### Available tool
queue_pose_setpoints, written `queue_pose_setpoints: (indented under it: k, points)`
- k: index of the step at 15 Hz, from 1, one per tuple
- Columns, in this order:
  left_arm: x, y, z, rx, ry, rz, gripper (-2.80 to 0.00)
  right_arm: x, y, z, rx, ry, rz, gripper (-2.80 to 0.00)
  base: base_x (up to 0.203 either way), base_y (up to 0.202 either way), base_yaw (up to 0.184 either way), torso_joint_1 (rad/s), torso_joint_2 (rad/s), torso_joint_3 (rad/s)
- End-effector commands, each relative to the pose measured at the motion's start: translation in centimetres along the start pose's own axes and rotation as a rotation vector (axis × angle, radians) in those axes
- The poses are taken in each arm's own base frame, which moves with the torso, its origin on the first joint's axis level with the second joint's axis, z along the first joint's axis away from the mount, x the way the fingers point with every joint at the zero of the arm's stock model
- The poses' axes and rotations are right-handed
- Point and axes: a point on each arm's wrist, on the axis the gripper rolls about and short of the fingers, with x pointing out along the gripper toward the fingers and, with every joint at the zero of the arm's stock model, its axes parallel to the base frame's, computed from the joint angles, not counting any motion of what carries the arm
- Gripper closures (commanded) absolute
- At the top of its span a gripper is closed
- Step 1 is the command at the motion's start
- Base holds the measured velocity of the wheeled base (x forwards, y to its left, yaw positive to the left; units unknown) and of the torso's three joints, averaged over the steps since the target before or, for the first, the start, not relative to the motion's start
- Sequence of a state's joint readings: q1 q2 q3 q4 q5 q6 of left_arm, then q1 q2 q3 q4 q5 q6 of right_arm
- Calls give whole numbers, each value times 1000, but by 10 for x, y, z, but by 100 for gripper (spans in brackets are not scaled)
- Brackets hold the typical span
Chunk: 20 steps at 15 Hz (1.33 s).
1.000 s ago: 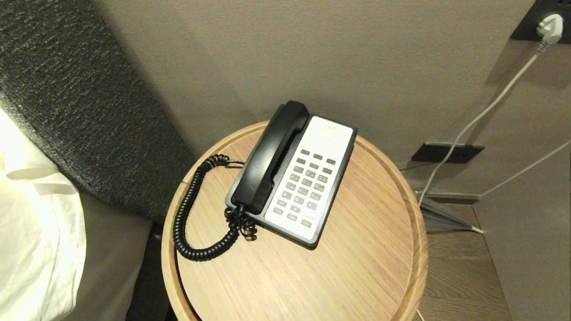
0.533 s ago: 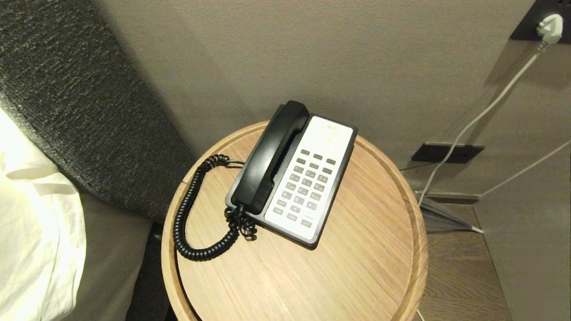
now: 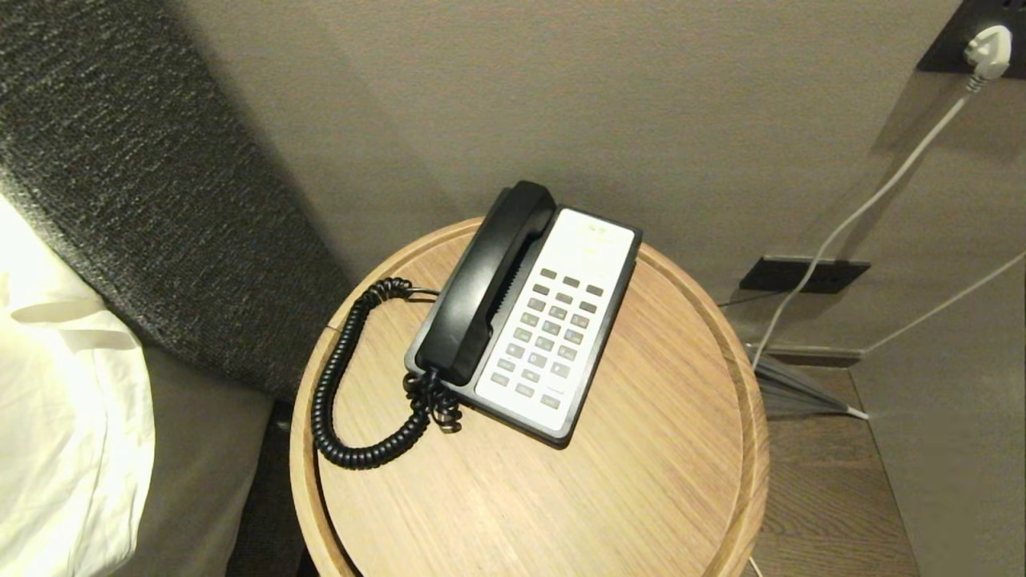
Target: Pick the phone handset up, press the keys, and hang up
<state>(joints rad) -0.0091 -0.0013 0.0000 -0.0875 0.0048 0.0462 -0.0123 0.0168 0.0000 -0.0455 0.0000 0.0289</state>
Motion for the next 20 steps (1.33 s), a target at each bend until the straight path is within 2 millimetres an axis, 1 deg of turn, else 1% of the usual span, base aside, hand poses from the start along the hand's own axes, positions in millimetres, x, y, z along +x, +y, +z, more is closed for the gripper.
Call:
queue_pose_setpoints:
  k: [1, 20]
  points:
    - [2, 0, -11, -61, 34, 4, 0, 2, 0, -6, 0, 23, -1, 0, 0, 0, 0, 0, 0, 0]
    - [2, 0, -11, -60, 35, 4, 0, 2, 0, -6, 0, 23, -1, 0, 0, 0, 0, 0, 0, 0]
